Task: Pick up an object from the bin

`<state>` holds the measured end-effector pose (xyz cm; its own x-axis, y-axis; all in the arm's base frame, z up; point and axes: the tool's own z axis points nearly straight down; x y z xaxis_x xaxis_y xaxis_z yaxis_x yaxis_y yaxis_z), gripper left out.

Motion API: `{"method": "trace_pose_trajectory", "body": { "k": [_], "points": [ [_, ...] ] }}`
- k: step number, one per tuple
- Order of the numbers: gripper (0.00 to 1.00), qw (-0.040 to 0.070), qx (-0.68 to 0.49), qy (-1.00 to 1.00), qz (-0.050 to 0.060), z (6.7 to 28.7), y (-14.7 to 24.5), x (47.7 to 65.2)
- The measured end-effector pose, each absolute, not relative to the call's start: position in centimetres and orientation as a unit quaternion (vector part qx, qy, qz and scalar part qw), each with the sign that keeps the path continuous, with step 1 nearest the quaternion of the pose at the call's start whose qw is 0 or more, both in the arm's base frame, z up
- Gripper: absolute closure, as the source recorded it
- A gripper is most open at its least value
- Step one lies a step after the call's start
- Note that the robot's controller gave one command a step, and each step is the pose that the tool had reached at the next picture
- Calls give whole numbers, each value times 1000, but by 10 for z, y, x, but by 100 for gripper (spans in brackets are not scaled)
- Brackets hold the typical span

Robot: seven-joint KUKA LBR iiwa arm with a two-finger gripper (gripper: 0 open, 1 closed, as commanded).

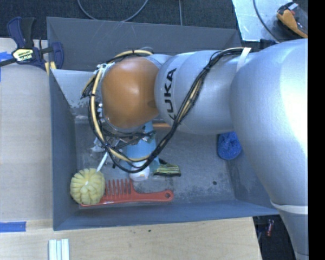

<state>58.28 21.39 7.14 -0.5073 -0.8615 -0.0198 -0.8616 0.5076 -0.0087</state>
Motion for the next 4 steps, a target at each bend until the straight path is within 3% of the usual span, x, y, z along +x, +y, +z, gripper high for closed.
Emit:
{"method": "trace_pose_trajectory", "body": {
  "k": [2,4],
  "points": [
    [100,11,-495,869,2,75,214,582],
    [100,12,-494,869,2,115,214,583]
  ]
}}
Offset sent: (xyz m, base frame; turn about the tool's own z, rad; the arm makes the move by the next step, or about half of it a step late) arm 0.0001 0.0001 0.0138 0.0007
